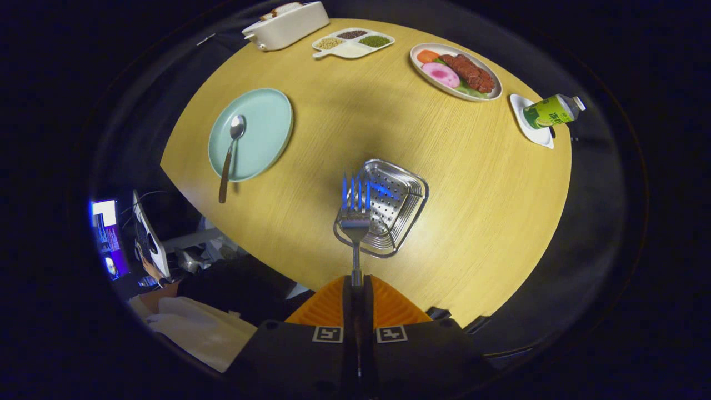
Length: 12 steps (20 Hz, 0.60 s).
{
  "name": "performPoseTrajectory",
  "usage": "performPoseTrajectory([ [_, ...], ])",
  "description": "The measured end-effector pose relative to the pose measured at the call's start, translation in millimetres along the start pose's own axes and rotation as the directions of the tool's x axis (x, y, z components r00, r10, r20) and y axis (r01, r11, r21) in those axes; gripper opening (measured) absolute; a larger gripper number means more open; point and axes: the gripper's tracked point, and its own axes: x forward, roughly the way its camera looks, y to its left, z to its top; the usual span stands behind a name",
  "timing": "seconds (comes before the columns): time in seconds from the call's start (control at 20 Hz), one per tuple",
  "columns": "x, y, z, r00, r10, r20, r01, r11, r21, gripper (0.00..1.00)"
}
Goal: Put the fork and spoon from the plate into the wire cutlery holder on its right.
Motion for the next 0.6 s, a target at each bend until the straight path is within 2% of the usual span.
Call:
performPoseTrajectory([
  [0.25, 13.5, -8.0, 2.6, 0.994, 0.022, -0.104, -0.02, 1.0, 0.018, 0.07],
  [0.45, 13.7, -4.1, 14.8, 0.994, 0.036, -0.098, -0.035, 0.999, 0.017, 0.08],
  [0.6, 16.0, -8.3, 18.5, 0.995, 0.03, -0.094, -0.029, 1.0, 0.008, 0.14],
])
